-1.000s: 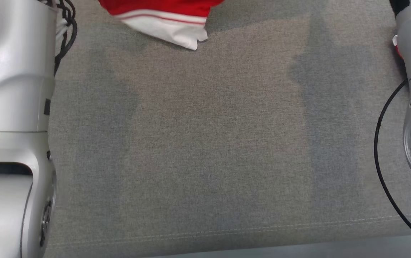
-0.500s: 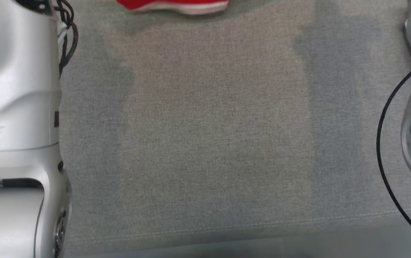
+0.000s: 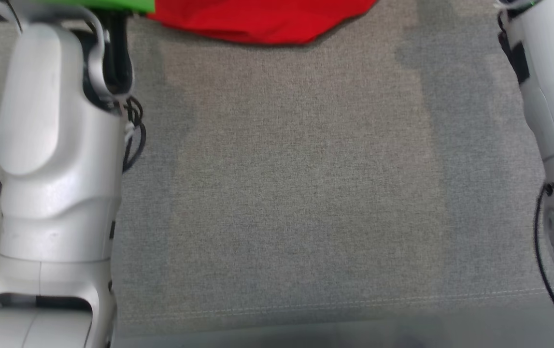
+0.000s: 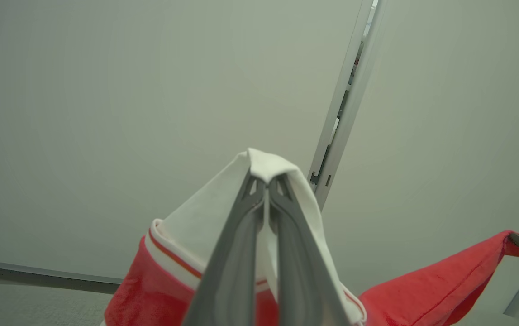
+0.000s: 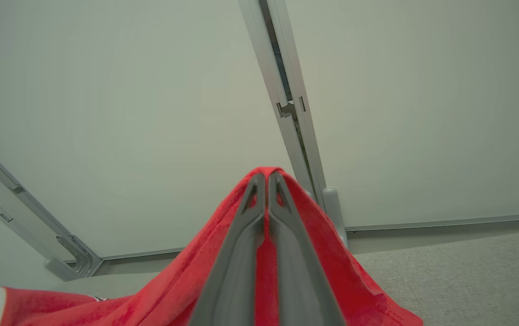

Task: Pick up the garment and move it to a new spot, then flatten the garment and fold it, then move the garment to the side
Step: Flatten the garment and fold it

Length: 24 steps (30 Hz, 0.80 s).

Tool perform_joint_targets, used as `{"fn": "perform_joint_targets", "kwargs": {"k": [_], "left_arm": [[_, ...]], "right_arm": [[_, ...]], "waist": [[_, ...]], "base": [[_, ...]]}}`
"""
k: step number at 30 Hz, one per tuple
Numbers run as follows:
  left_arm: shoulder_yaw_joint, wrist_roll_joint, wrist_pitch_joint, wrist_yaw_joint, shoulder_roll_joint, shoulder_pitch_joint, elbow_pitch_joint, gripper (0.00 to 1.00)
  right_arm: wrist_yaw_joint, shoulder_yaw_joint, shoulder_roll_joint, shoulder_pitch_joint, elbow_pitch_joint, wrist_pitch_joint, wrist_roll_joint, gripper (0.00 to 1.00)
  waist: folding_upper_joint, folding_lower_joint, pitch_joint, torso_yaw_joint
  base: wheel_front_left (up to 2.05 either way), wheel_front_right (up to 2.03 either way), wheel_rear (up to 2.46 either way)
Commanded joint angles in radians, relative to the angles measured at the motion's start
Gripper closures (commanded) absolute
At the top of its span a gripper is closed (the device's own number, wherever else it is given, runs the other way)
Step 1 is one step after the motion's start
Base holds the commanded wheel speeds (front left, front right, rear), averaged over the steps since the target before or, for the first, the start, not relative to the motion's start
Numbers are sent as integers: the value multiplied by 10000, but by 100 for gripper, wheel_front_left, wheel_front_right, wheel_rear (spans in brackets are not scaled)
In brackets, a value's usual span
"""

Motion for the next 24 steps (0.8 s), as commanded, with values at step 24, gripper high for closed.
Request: {"fn": "perform_joint_targets", "kwargs": {"k": [24], "left_arm": [[-268,-1152,1448,588,81,5868,-880,100]], "right_arm": [[3,134,-1317,5760,-2476,6698,876,100]], "waist": [[0,0,-4246,-30]], "base": [[0,0,0]]}}
